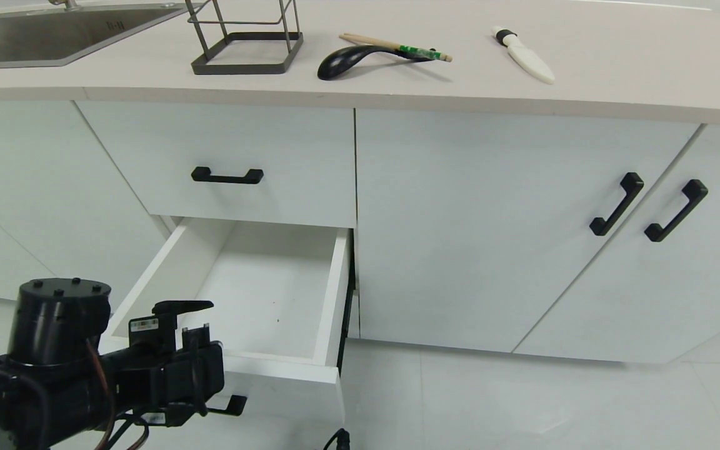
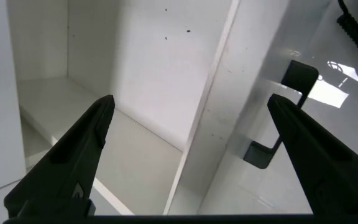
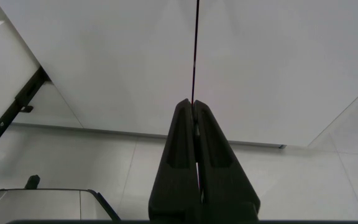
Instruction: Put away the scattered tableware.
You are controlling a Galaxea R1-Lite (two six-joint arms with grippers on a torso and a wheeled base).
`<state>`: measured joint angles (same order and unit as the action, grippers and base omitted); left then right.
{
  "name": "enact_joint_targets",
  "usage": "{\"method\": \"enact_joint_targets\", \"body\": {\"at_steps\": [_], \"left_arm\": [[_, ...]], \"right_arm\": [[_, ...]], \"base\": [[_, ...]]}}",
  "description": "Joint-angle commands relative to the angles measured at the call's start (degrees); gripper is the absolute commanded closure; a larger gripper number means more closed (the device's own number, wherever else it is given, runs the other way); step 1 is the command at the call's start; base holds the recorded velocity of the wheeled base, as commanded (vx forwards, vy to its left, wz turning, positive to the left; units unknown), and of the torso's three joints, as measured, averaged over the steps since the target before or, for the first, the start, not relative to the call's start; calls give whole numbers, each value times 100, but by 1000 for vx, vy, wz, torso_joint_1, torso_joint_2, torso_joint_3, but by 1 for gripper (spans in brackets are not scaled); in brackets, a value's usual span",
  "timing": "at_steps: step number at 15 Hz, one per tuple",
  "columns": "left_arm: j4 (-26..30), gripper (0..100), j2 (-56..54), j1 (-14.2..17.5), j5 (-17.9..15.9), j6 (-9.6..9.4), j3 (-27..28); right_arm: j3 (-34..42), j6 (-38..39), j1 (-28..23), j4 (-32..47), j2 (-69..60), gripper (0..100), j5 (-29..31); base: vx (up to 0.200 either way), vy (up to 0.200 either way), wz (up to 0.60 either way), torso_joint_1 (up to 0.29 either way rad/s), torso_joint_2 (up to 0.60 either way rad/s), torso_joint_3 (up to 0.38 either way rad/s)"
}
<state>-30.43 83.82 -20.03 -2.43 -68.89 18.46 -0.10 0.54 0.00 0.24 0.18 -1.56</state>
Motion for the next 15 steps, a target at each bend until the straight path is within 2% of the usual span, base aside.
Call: {"method": "enact_joint_targets", "body": {"at_steps": [1, 3, 6, 7, 10, 11, 12, 13, 14, 15], "left_arm": [[-7, 0, 64, -1, 14, -2, 18], [-60, 0, 99, 17, 76, 69, 44], [-420, 0, 205, 25, 348, 244, 53], [-490, 0, 231, 25, 392, 244, 62], [-455, 0, 99, -89, 304, 297, -193], [-323, 0, -156, -361, 137, 332, -308], [-165, 0, -358, -634, 67, 631, -272], [-33, 0, -665, -1249, 58, 1712, -88], [-33, 0, -876, -1548, 84, 2644, 53], [-25, 0, -1105, -1627, 120, 3584, 246]], "right_arm": [[1, -1, 9, 2, 8, 100, -2], [1, -1, 0, 2, 8, 100, -2], [1, -1, 0, 2, 8, 100, -2], [1, -1, 0, 2, 8, 100, -2], [1, -1, 0, 2, 8, 100, -2], [1, -1, 9, 2, 8, 100, -2], [1, -1, 0, 2, 8, 100, -2], [1, -1, 0, 2, 8, 100, -2], [1, -1, 0, 2, 8, 100, -2], [1, -1, 0, 2, 8, 100, -2]], "base": [[0, 0, 0, 0, 0, 0], [0, 0, 0, 0, 0, 0], [0, 0, 0, 0, 0, 0], [0, 0, 0, 0, 0, 0], [0, 0, 0, 0, 0, 0], [0, 0, 0, 0, 0, 0], [0, 0, 0, 0, 0, 0], [0, 0, 0, 0, 0, 0], [0, 0, 0, 0, 0, 0], [0, 0, 0, 0, 0, 0]]}}
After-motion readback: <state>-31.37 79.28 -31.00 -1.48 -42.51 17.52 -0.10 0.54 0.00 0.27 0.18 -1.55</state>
